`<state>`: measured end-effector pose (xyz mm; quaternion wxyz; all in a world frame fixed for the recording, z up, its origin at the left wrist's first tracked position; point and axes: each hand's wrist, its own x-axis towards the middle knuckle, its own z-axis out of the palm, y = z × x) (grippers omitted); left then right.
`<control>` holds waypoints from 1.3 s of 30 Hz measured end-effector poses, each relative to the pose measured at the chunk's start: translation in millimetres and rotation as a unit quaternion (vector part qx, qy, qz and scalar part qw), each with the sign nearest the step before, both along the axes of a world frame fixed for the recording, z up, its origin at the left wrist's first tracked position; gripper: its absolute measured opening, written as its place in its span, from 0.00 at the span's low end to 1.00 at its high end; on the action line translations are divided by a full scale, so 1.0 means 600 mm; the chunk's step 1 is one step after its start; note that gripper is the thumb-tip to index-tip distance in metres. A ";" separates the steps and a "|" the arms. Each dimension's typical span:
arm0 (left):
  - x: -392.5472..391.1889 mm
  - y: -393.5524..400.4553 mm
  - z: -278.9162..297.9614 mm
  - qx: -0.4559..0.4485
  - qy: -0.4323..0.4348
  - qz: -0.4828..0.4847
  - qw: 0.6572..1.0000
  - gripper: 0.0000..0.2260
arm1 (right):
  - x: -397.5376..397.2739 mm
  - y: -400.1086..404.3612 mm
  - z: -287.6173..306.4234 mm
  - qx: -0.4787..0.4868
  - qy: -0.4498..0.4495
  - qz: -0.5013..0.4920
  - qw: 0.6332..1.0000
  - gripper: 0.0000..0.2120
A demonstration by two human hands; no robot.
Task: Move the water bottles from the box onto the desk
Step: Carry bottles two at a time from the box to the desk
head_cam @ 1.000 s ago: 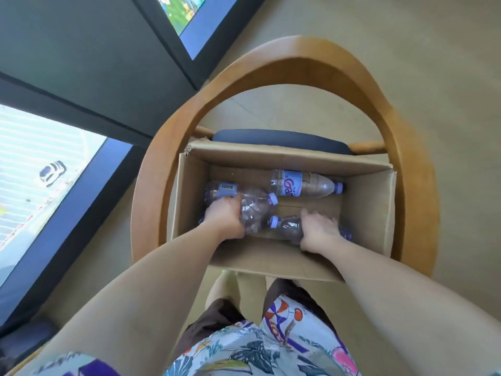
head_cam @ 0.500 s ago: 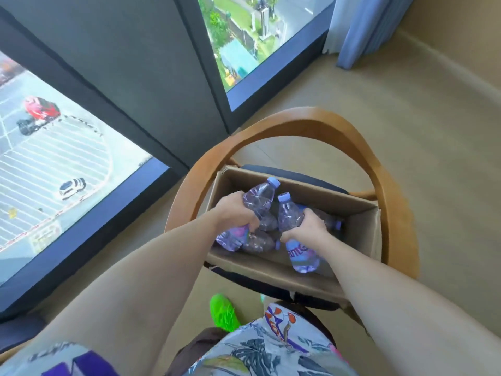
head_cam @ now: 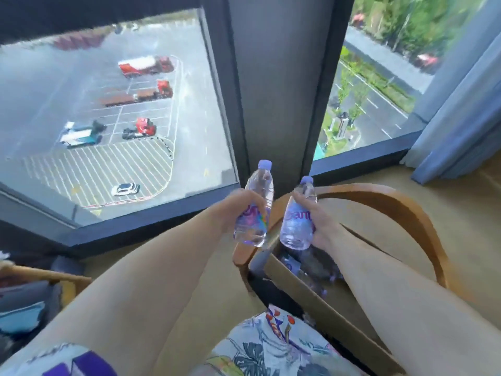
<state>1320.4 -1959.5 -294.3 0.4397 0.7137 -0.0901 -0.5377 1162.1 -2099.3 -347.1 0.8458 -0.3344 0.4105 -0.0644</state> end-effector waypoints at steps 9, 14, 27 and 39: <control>0.083 0.401 0.122 -0.147 -0.003 0.216 0.965 0.09 | 0.180 0.317 0.138 -0.064 -0.030 0.202 0.977 0.19; 0.080 0.636 0.175 -0.160 -0.039 0.331 0.929 0.04 | 0.257 0.533 0.193 -0.094 -0.078 0.323 0.938 0.12; -0.058 1.152 0.212 -0.172 -0.112 0.654 0.728 0.32 | 0.332 1.092 0.277 -0.130 -0.133 0.608 0.772 0.21; -0.254 1.569 0.226 -0.166 -0.133 0.827 0.520 0.22 | 0.273 1.639 0.300 -0.043 -0.176 0.819 0.544 0.20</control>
